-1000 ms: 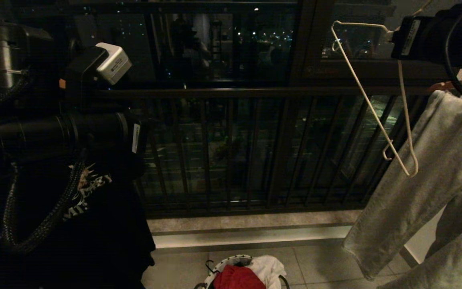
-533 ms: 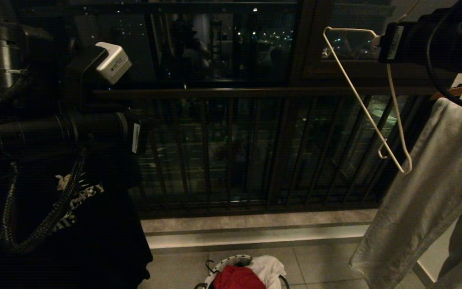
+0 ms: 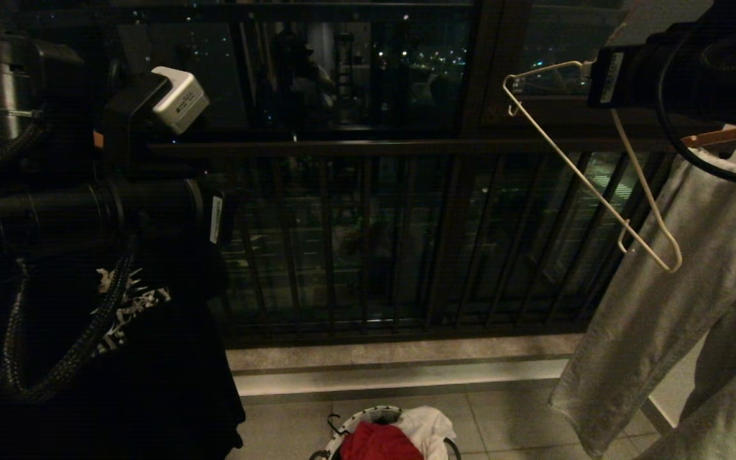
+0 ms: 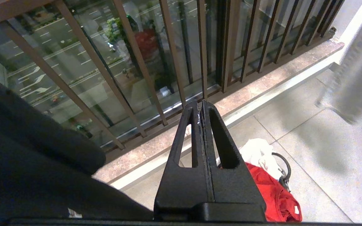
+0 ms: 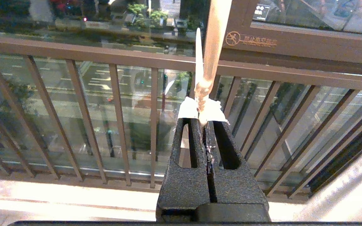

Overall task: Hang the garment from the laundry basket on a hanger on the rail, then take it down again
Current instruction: Hang the clothes rack on the clothesline

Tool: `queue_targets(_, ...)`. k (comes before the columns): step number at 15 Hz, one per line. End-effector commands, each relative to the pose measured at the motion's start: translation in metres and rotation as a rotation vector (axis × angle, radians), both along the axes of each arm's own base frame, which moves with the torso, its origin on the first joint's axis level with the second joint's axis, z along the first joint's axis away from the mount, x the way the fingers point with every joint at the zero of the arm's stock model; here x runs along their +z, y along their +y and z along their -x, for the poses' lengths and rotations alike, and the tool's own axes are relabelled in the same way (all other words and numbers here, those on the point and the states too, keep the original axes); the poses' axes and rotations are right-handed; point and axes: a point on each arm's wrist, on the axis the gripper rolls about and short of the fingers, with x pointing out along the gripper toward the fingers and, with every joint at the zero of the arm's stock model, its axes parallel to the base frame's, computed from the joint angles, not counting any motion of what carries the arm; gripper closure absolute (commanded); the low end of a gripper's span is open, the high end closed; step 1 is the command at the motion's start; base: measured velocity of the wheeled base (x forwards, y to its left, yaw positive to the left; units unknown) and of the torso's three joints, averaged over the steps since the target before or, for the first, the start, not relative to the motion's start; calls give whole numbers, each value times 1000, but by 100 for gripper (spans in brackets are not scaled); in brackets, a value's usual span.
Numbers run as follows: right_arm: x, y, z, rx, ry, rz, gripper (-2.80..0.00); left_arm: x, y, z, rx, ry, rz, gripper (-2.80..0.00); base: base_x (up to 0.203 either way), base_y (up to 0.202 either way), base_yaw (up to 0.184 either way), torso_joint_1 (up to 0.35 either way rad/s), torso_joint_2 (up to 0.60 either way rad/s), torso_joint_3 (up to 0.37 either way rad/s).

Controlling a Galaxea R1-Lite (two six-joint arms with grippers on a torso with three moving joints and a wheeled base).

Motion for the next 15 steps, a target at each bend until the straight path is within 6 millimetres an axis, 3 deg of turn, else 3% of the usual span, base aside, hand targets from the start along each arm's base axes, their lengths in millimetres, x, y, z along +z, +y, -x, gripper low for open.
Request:
queue_targets(1,-3,1,-3,0,14,4,0,-1,0,-1,0,1,-1,0,0,0,0,0,0,0)
queue_targets(9,-7,1,-3,0,25,9,0,-1,0,-1,-1,2,-3,0,0,0,0,0,0,0)
queue_targets(10,-6,1,-3,0,24,8,-280,-1,0,-1,-1,2,-3,0,0,0,0,0,0,0)
queue_targets(15,-6,1,-2,0,21,6,-280,-1,0,-1,-1,2,-4,0,0,0,0,0,0,0)
